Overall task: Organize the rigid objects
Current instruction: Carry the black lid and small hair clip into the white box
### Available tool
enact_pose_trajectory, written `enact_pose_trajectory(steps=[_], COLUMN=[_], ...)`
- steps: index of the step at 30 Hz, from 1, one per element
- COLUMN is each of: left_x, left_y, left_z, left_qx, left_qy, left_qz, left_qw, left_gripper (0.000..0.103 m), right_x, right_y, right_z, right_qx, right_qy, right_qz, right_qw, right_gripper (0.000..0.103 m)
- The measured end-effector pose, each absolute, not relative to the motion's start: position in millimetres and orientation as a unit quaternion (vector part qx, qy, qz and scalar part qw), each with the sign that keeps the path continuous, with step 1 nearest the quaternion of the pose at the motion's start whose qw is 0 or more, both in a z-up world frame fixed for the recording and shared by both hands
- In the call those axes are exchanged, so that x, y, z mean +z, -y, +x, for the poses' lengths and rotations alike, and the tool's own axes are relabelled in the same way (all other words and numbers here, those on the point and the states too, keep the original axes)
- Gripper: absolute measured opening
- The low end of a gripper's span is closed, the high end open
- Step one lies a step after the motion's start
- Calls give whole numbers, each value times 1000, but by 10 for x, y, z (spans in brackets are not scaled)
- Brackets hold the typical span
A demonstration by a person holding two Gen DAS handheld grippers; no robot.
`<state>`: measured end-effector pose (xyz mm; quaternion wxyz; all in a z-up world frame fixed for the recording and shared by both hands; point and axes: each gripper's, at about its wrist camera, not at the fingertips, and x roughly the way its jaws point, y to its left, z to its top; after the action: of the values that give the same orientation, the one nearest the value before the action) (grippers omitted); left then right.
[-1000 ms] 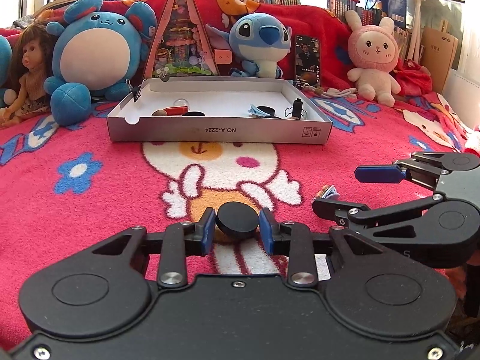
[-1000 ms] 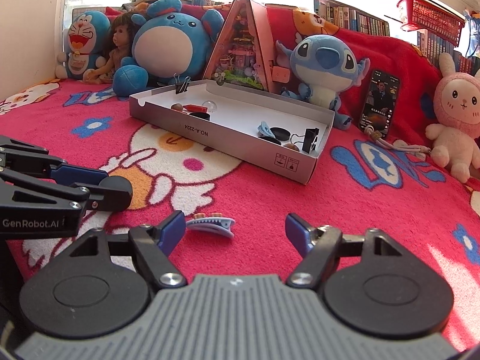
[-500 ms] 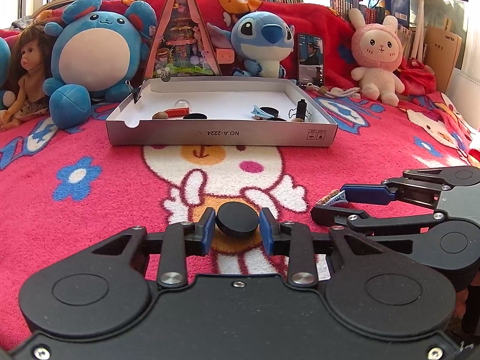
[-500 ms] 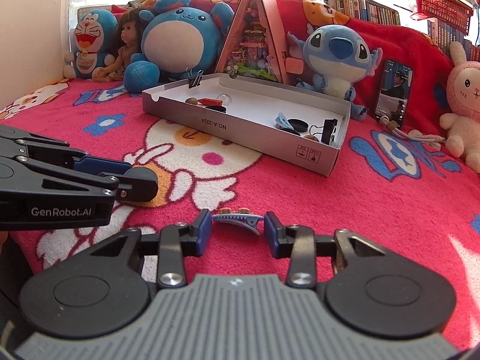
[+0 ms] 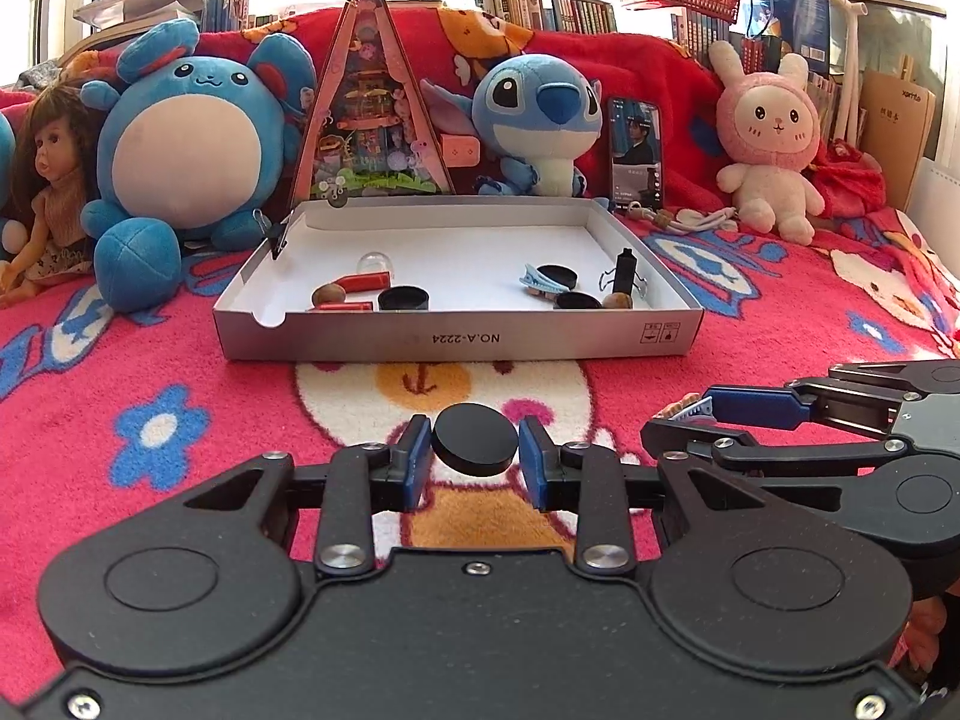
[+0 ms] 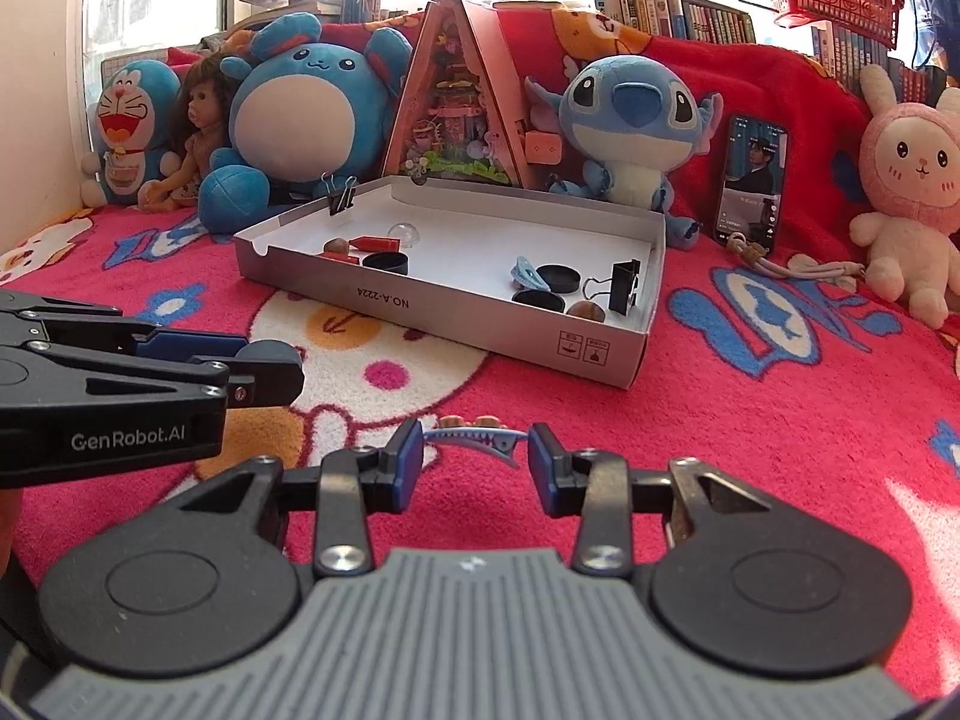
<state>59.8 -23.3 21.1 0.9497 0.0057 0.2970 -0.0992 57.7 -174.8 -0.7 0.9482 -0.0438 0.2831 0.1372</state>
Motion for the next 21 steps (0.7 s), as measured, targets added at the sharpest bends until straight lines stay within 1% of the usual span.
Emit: enact_pose_trajectory(steps=[7,21], left_x=[360,536], left_y=[194,-7], left_z=[963,1741], left_qx=[-88,-90], left_qy=[-282,-285], left_qz=[8,-21], left_qw=[955,954], left_gripper=[30,30], right_x=[124,348], right_y=[1722,1742], right_z=[849,1417], right_qx=[119,94], right_qy=[-285,-285], right_qz=[-27,1], right_qw=[951,954], right_gripper=[44,44])
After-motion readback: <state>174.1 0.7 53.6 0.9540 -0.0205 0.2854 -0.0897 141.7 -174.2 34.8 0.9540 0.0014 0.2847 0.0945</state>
